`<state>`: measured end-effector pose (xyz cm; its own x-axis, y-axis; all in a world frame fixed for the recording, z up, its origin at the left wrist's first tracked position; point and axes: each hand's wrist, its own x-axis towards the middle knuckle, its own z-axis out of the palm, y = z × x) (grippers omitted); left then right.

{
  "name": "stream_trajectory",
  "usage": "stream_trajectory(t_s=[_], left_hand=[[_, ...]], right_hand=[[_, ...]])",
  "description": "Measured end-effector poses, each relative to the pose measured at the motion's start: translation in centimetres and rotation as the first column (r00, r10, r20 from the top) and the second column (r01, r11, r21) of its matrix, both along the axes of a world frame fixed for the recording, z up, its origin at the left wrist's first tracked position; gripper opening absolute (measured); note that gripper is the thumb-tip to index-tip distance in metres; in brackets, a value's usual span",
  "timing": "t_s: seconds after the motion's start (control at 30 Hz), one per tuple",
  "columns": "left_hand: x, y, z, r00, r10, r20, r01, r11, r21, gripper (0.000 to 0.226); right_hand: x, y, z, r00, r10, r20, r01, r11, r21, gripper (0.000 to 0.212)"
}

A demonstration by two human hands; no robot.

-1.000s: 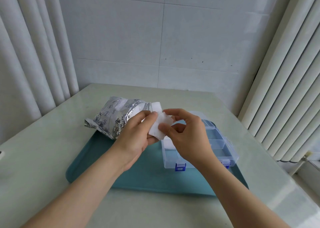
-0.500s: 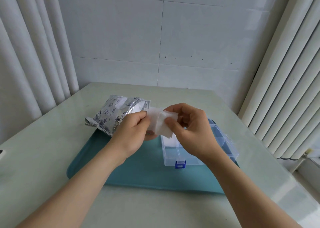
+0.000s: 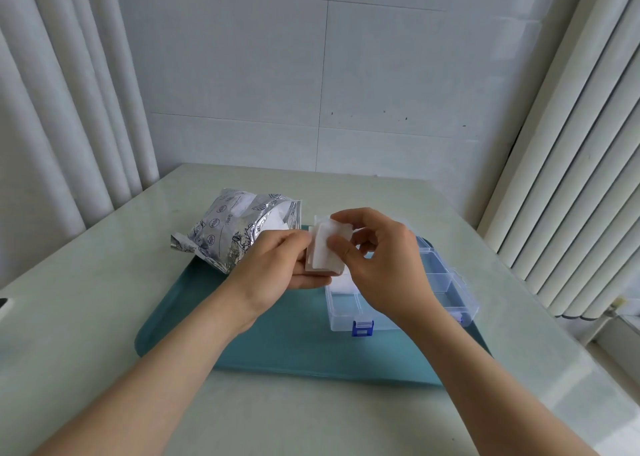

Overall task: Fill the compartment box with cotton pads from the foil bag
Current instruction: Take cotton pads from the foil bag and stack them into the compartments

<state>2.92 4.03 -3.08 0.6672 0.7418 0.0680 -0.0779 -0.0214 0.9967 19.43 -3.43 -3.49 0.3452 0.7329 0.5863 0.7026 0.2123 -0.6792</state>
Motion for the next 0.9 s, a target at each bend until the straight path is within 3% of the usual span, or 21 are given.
stream_trajectory(t_s=[0.47, 0.7, 0.9], left_hand=[[-0.17, 0.16, -0.06, 0.997, 0.078, 0.012, -0.079, 0.995, 0.059, 0.033], [-0.25, 0.53, -0.26, 0.99, 0.136, -0.019, -0.133, 0.984, 0.121, 0.034], [-0.36, 0.1, 0.02, 0.999, 0.04, -0.016, -0.038, 0.996, 0.082, 0.035]], right_hand=[[0.58, -0.32, 0.06, 0.987, 0.129, -0.094, -0.13, 0.991, -0.004, 0.017], [0.57, -0.97, 0.91, 0.91, 0.295, -0.29, -0.306, 0.952, 0.01, 0.017], [0.53, -0.57, 0.25, 0.958, 0.23, -0.173, -0.235, 0.972, -0.009, 0.022]])
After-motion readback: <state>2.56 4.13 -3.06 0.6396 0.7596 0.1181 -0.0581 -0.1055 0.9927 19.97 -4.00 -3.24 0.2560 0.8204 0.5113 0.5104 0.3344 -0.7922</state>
